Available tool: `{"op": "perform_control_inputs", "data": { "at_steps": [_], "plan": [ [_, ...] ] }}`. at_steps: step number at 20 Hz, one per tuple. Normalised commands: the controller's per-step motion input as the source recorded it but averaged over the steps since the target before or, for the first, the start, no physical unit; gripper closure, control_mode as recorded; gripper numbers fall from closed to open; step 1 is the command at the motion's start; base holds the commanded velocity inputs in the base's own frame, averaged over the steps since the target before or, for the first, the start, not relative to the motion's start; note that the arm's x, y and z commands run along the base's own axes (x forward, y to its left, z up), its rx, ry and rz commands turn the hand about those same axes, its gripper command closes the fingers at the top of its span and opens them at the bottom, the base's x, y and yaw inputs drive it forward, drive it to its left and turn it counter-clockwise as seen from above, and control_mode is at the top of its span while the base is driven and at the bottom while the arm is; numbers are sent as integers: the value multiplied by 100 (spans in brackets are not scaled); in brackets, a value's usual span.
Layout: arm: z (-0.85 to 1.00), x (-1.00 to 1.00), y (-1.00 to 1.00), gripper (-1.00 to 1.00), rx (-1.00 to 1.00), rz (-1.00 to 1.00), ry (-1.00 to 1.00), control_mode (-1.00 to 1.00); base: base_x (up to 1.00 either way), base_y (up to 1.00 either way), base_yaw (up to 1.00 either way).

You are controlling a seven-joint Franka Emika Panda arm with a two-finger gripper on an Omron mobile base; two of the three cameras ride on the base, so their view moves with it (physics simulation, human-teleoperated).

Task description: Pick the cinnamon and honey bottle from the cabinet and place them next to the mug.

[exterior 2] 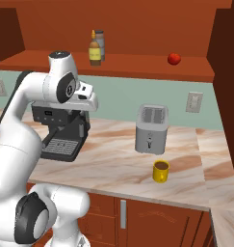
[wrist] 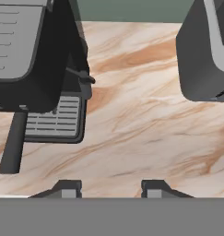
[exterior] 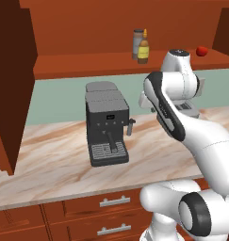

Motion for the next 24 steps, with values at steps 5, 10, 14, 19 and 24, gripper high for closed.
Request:
{"op": "perform_control_inputs", "data": {
  "at_steps": [5,10,14,19,24],
  "plan": [
    [-2,-1,-4,-100,0,-1,-6,-100,0,0,0],
    [29,-37,-1,-100,0,3,-26,-100,0,0,0],
    [82,-47,-6,-100,0,0,-38,-100,0,0,0],
    [87,-31,-8,-100,0,0,-40,-100,0,0,0],
    [81,-8,-1,-100,1,0,-36,-100,0,0,0]
  ]
}}
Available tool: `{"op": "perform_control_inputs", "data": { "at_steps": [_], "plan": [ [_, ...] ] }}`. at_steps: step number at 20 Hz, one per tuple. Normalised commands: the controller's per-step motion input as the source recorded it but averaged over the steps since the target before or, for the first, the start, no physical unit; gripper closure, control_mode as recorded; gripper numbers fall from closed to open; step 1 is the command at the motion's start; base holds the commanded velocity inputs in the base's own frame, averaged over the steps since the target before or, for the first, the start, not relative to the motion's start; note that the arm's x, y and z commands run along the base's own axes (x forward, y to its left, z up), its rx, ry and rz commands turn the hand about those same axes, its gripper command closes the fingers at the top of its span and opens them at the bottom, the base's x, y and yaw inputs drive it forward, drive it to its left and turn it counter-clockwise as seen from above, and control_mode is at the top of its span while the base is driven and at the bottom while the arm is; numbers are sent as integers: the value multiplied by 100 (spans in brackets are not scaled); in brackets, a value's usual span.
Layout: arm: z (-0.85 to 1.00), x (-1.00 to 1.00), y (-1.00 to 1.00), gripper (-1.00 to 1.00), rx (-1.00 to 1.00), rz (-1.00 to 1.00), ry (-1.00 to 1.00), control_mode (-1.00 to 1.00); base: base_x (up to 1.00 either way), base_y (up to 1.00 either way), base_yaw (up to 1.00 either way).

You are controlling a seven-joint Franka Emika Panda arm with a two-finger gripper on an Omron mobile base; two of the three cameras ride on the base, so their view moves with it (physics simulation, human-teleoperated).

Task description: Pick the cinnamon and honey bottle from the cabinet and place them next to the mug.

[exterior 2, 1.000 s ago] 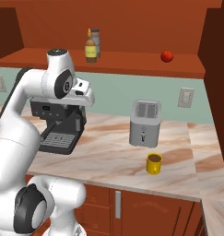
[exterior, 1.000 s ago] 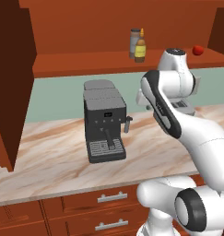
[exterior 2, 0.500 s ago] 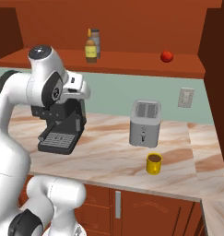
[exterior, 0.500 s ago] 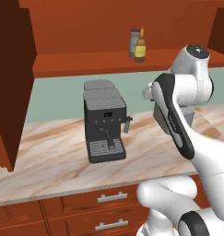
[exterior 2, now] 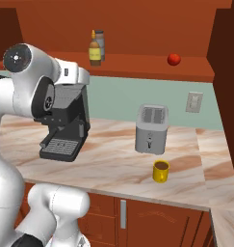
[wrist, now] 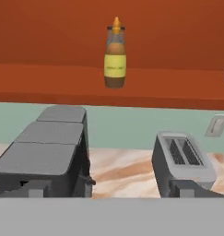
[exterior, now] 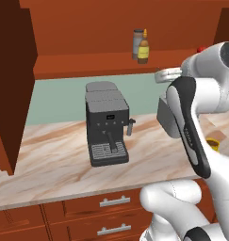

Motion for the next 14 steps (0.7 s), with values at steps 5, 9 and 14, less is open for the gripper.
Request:
{"op": "perform_control_inputs", "data": {
  "at_steps": [5,9,14],
  "plan": [
    [54,28,0,-100,1,-1,-28,-100,0,0,0],
    [36,33,0,-100,0,-8,-15,-100,0,0,0],
    [32,0,0,-100,1,-1,1,-100,0,0,0]
  ]
}}
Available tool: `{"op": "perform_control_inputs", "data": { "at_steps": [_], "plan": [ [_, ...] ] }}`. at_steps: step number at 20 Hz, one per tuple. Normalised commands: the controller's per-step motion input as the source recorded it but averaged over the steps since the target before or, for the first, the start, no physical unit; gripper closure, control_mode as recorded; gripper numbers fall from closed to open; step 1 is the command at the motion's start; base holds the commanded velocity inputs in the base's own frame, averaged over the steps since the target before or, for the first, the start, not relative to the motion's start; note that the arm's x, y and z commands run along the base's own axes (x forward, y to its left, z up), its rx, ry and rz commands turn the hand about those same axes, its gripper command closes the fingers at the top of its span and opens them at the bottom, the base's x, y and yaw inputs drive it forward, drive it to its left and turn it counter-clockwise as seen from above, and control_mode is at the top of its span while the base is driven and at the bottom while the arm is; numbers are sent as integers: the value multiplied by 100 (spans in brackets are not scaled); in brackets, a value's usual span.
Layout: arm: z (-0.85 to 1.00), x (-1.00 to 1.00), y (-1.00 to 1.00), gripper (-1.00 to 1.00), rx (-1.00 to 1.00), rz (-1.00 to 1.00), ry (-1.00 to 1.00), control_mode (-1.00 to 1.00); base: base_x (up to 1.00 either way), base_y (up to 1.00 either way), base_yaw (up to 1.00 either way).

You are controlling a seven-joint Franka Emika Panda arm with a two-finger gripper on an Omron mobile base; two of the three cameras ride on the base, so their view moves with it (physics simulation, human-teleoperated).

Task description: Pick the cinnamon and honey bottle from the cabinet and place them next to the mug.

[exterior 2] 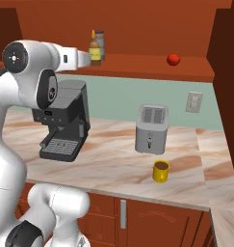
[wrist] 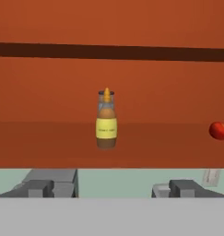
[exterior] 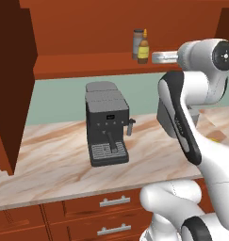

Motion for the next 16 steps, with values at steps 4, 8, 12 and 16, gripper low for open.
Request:
{"op": "perform_control_inputs", "data": {
  "at_steps": [4,8,12,16],
  "plan": [
    [25,0,0,-100,7,0,20,-100,0,0,0],
    [0,1,0,-100,4,1,33,-100,0,0,0],
    [-15,0,1,-100,0,0,12,-100,0,0,0],
    [-20,12,3,-100,0,0,1,-100,0,0,0]
  ]
}}
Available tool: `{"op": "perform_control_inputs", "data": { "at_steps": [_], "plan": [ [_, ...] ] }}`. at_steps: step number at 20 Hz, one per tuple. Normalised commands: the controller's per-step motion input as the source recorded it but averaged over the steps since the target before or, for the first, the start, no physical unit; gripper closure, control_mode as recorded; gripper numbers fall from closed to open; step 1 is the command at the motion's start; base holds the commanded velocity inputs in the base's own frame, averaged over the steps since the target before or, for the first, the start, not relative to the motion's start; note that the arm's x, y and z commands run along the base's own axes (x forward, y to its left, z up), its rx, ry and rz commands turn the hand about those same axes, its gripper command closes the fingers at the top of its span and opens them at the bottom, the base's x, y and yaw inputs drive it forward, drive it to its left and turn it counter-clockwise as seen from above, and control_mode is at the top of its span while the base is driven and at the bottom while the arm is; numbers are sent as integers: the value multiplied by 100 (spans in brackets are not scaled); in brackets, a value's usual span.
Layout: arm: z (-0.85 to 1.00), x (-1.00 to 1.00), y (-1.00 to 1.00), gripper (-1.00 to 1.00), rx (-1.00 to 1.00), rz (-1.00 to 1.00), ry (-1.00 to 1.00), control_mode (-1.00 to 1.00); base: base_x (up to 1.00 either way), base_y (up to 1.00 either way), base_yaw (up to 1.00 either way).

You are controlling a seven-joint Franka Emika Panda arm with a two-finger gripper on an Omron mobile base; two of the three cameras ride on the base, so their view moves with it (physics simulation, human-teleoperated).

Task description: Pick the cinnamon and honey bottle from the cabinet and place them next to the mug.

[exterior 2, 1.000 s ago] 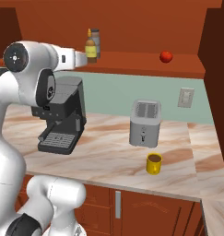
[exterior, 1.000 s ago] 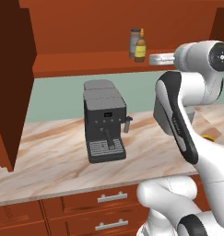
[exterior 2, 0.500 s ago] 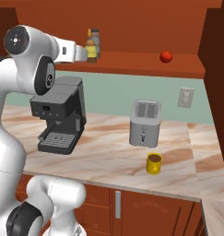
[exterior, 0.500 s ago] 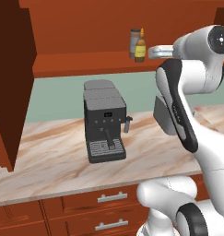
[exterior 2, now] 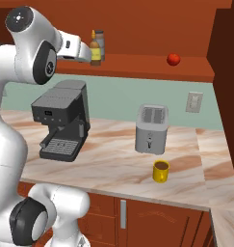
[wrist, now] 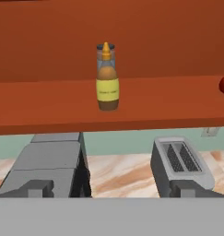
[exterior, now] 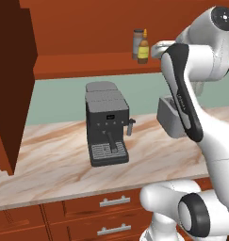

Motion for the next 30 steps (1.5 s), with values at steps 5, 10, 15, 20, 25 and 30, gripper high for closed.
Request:
{"op": "perform_control_inputs", "data": {
  "at_steps": [5,10,15,20,25,30],
  "plan": [
    [-18,30,0,-100,0,0,0,-100,0,0,0],
    [-11,48,0,-100,0,0,0,-100,0,0,0],
    [0,50,0,-100,0,0,0,-100,0,0,0],
    [0,38,0,-100,0,0,0,-100,0,0,0],
    [0,34,0,-100,0,0,0,-100,0,0,0],
    [0,32,4,-100,0,0,0,-100,0,0,0]
  ]
}}
